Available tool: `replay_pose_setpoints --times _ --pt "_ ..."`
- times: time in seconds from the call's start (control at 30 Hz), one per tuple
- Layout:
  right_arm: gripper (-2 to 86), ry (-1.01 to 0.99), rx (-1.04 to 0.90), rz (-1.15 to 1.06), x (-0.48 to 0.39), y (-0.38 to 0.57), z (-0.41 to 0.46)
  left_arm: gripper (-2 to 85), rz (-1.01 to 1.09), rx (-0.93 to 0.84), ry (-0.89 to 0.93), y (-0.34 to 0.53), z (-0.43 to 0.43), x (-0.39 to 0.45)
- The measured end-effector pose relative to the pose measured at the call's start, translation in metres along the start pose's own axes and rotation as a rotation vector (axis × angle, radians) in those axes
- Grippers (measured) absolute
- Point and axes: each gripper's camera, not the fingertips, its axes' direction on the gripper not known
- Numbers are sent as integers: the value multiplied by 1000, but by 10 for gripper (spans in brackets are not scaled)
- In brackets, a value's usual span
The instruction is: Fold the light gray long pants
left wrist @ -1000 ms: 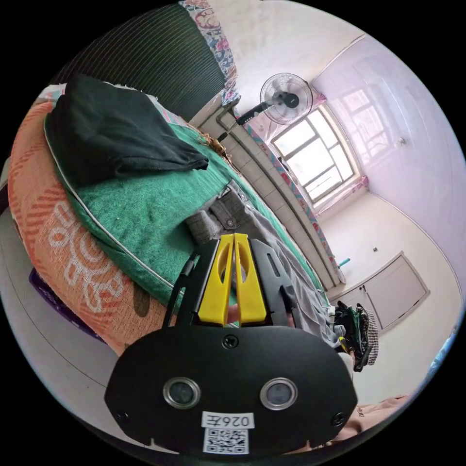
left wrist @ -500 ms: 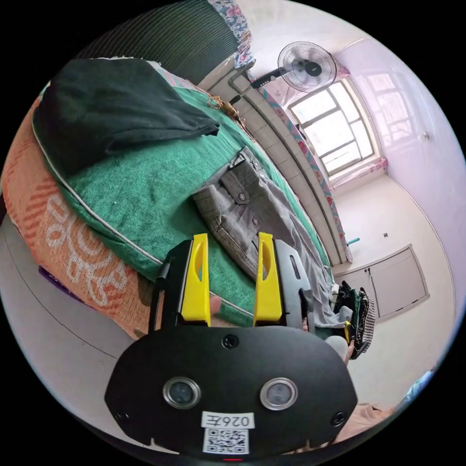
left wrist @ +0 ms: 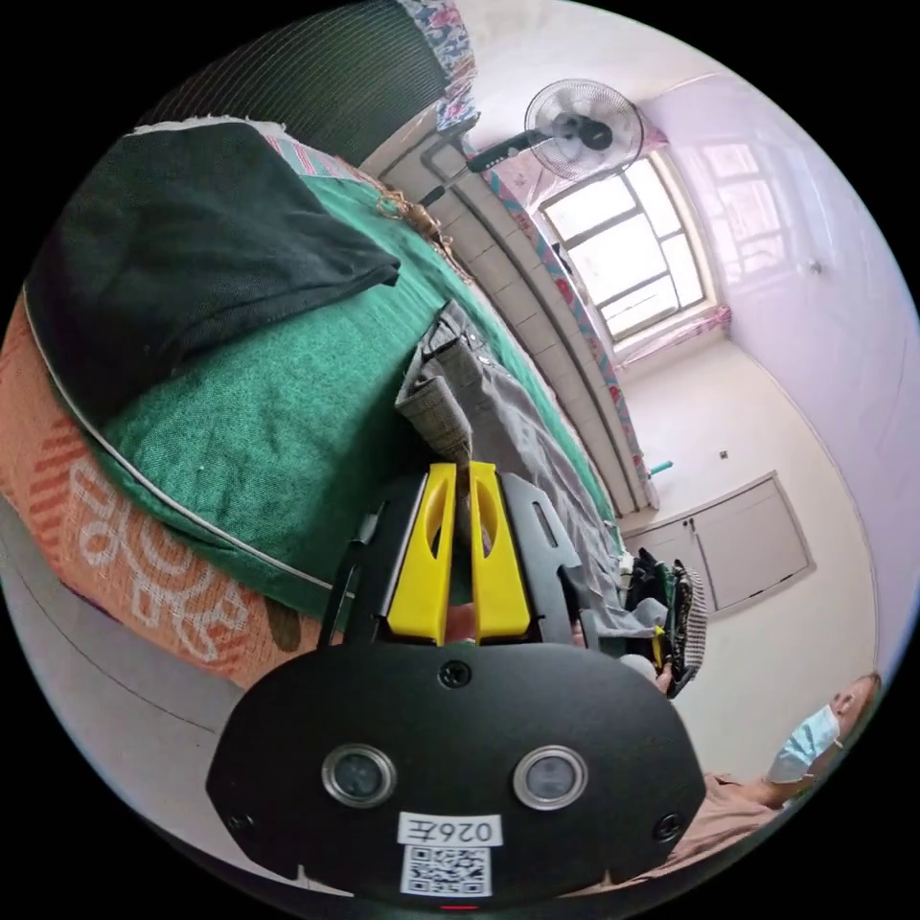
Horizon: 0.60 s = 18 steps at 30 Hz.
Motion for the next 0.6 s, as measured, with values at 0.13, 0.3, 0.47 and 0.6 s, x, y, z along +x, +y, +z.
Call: replay_pose_setpoints --times 0.13,0.3,0.47,0.6 --pt "-11 -78 78 29 -1 4 -21 8 -54 151 391 4 -14 -26" --pt "-11 -79 104 28 -7 5 -31 5 -105 228 469 -1 -6 -37" --pt "-11 -54 140 -11 -37 -15 -22 4 -120 261 475 -32 23 -21" --pt "-11 -11 167 -72 -68 -50 2 5 -88 257 412 -75 52 8"
